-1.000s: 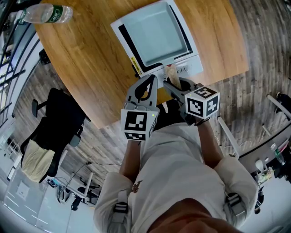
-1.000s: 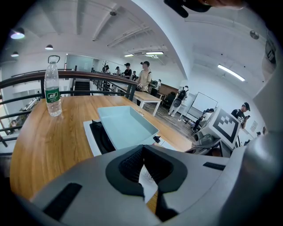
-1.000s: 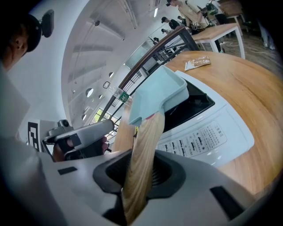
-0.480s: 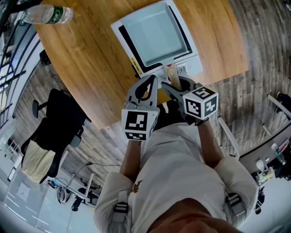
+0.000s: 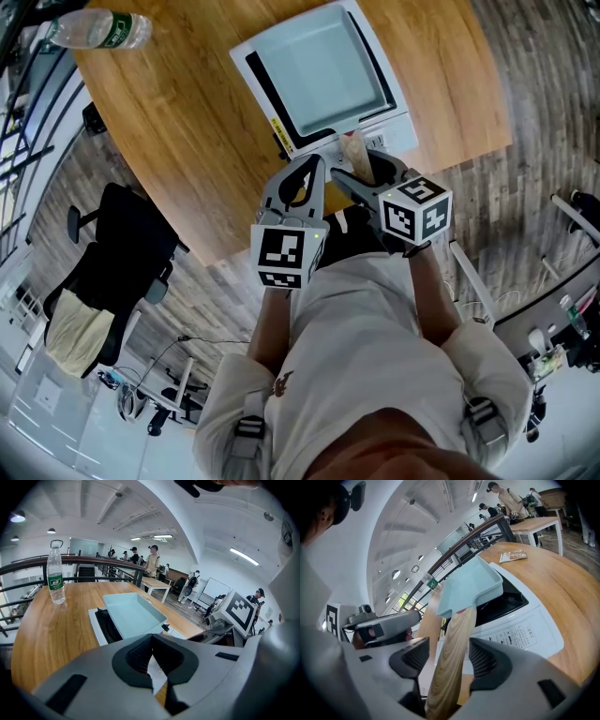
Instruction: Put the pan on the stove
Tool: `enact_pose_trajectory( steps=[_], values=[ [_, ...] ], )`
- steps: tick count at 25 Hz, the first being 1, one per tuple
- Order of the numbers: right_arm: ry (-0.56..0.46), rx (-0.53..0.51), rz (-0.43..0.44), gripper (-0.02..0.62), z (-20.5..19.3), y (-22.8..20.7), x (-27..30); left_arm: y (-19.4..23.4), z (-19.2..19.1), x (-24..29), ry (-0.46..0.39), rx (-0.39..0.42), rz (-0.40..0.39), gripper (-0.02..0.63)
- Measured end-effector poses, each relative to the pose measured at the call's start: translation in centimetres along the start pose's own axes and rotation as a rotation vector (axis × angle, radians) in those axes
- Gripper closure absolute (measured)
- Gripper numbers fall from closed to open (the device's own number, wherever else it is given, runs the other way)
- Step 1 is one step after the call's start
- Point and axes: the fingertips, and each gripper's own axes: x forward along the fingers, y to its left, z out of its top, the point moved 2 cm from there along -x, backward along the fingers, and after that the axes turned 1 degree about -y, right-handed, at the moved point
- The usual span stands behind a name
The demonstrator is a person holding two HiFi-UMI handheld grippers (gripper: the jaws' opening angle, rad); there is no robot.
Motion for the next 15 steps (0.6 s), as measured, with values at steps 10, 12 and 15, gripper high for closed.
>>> enact_pose_trajectory(
  steps=[10,12,15],
  values=[
    [-0.021,-0.026,-0.027,0.287,0.32,-0.17,-0.30,0.08,0.07,-0.36,-0.006,0.006,0.002,0.586],
    [-0.027,-0.031,-0.039,0.284,0.42,-0.38,-0.45,0.08,0.14,-0.41,-0.009,0.009,0.002,0.586],
    [-0.034,-0.046,-0.059,0.282,0.59,-0.70,-0.76,-0.01,0.17,-0.48,-0.011,0.012,-0.002,0.586]
  ],
)
